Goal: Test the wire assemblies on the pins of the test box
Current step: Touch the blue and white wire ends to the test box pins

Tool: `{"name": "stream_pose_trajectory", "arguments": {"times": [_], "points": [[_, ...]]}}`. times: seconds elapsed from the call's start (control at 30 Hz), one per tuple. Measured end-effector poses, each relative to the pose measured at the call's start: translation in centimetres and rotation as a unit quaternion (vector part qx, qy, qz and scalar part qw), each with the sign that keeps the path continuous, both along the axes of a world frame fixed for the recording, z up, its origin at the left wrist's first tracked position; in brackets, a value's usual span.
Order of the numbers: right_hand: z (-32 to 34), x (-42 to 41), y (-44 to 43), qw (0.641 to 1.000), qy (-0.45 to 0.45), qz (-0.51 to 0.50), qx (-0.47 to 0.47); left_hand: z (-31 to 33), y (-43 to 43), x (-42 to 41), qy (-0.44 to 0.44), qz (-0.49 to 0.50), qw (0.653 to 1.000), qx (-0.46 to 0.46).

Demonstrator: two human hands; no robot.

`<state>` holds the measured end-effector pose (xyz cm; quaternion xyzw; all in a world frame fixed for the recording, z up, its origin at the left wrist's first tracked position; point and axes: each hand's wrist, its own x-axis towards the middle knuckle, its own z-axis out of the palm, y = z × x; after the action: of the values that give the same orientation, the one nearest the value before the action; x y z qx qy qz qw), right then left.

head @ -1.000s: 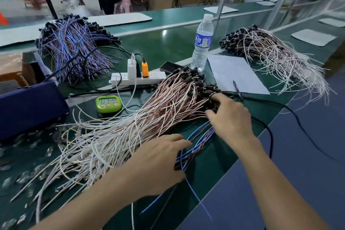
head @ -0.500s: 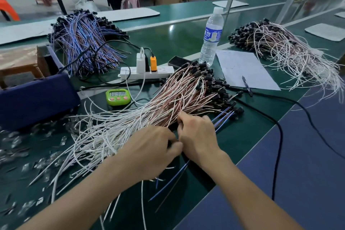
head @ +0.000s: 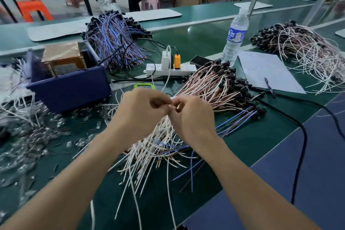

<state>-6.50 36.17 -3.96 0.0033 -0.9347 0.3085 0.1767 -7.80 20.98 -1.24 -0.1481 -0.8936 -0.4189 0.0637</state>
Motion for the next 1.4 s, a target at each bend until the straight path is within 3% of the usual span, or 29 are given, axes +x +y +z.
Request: {"name": "stream_pose_trajectory", "arguments": {"times": [0.17,0.33,0.6,0.73,0.9,1.2,1.3,1.4], "points": [[2.3,-2.2,-7.0,0.992,0.003,0.121,-0.027,0.5,-6.3,-0.7,0.012,0.146,0.989,0.029],[3.1,-3.6,-15.1,0.969,-0.056,0.236,0.05,0.7,-14.3,1.1,-0.003,0.25,0.968,-0.011],[2.2,-3.1,-28.5,0.888,-0.119,0.424,0.131,-0.4,-26.4,6.3,-0.053,0.466,0.86,-0.203],[1.1,-3.8,-33.0,0.86,-0.124,0.468,0.159,-2.3,-31.0,9.0,-0.081,0.459,0.85,-0.245],[0.4,-4.7,-36.1,0.827,-0.098,0.49,0.256,-5.3,-32.5,10.6,-0.067,0.499,0.846,-0.174],[1.0,-3.7,-35.2,0.859,0.039,0.447,0.246,-8.0,-32.8,10.6,0.017,0.523,0.836,-0.168],[2.0,-3.9,-34.4,0.866,0.083,0.424,0.25,-7.6,-32.0,10.6,0.039,0.545,0.815,-0.193],[3.1,-3.8,-33.4,0.868,0.119,0.447,0.182,-6.4,-30.3,10.6,0.152,0.513,0.819,-0.206]]}}
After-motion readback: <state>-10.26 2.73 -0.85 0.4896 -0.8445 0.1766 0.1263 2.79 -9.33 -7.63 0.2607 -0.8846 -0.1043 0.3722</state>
